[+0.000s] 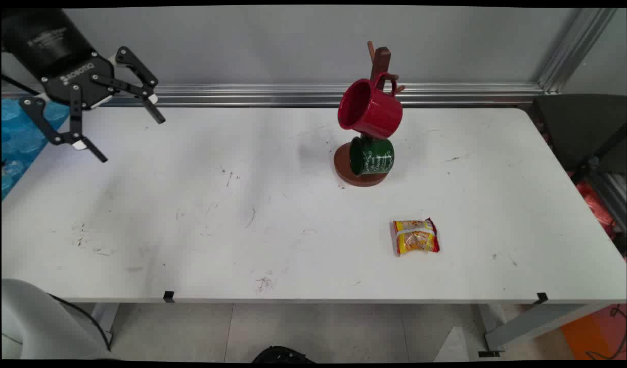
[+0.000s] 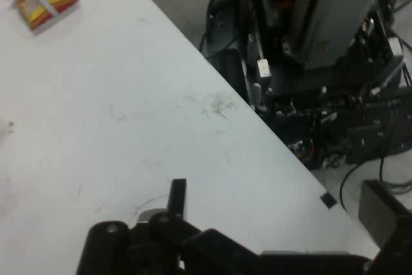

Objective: Pick up the red mug from the rack

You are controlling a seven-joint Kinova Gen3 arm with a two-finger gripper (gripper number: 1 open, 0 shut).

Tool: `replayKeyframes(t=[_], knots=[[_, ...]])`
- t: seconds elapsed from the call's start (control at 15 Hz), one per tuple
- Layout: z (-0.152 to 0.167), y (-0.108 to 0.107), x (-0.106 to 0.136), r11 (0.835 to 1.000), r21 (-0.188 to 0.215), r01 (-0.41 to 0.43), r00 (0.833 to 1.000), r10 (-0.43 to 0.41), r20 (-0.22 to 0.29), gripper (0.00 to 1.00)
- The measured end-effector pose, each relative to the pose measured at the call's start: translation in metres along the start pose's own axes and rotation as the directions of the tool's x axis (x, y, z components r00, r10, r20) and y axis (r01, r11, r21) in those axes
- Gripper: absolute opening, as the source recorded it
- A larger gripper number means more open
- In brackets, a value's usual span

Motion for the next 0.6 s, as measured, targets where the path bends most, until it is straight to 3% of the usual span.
replayKeyframes(t=[0.13, 0.27, 0.6], knots=[[0.001, -0.004, 0.004, 0.999, 0.012, 0.043, 0.999, -0.043, -0.012, 1.00], [0.003, -0.014, 0.013, 0.989, 0.042, 0.143, 0.989, -0.142, -0.038, 1.00], [0.010, -0.037, 0.030, 0.930, 0.103, 0.354, 0.934, -0.345, -0.094, 1.00]])
